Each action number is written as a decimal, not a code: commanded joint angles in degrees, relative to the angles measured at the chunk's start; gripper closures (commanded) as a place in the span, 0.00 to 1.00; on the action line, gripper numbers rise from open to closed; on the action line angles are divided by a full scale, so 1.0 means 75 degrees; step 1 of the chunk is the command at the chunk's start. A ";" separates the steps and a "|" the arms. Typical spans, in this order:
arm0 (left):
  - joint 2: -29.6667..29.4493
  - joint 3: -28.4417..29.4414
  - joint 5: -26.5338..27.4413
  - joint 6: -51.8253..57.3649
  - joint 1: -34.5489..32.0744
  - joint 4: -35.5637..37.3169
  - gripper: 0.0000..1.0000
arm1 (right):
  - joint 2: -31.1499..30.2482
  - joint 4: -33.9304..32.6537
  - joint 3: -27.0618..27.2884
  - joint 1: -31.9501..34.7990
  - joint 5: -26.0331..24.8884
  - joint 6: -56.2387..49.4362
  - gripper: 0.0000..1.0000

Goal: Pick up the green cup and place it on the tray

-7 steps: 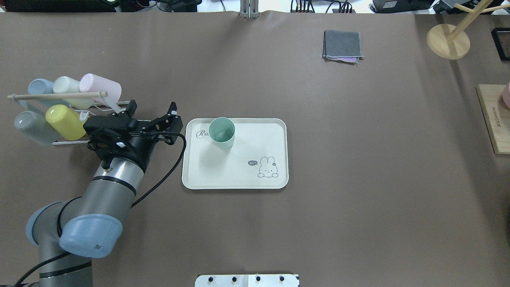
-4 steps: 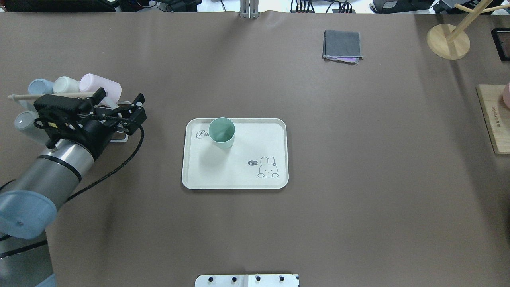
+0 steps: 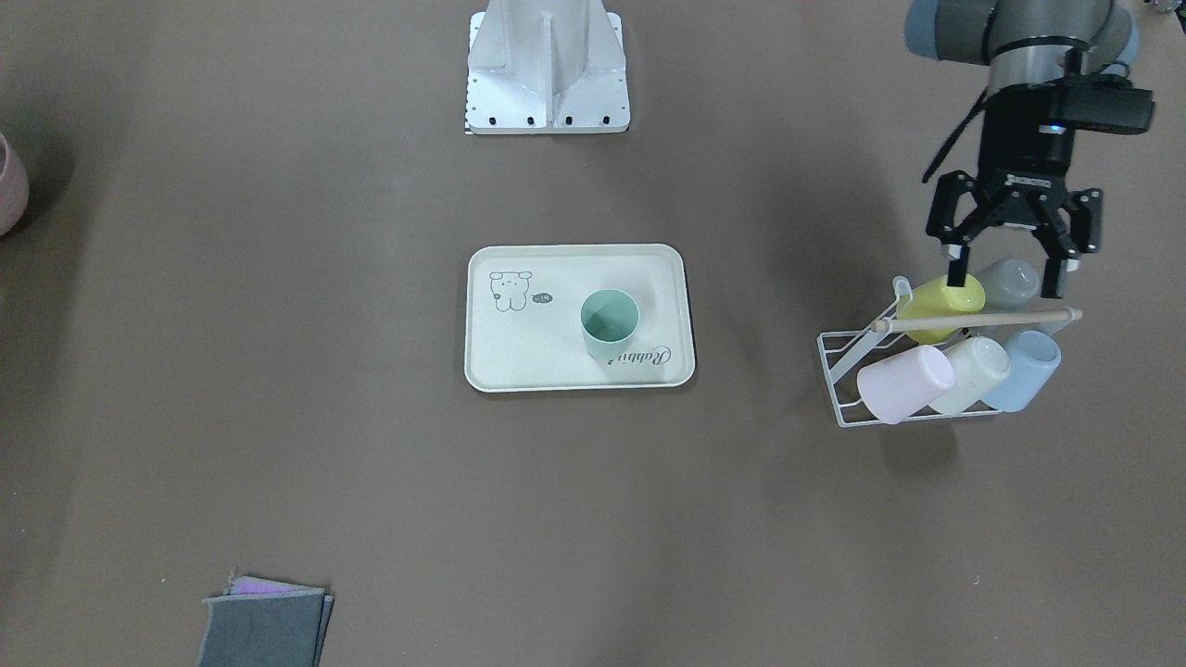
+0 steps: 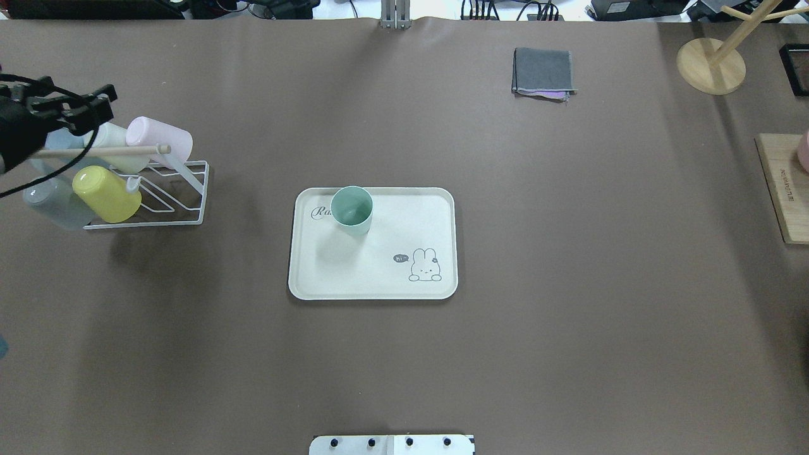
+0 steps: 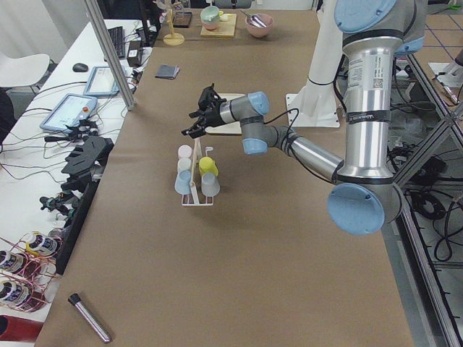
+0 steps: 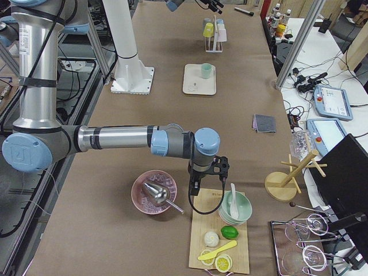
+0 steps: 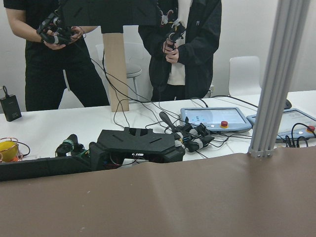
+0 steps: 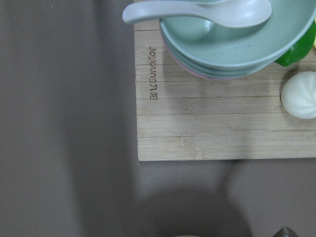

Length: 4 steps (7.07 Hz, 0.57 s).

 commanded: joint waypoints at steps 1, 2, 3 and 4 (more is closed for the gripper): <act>0.0001 0.0800 -0.2529 0.0006 -0.2154 0.0004 0.02 | 0.0019 0.0008 -0.0013 0.0000 0.0006 -0.0017 0.00; -0.0011 0.1210 -0.3433 -0.0006 -0.2871 0.0074 0.02 | 0.0019 0.0008 -0.0013 0.0000 0.0006 -0.0006 0.00; -0.0023 0.1632 -0.4312 -0.0041 -0.3482 0.0086 0.02 | 0.0066 0.0008 -0.0048 0.0000 -0.0006 0.0006 0.00; -0.0046 0.1938 -0.5098 -0.0099 -0.3882 0.0156 0.02 | 0.0066 0.0008 -0.0048 0.0000 -0.0006 -0.0017 0.00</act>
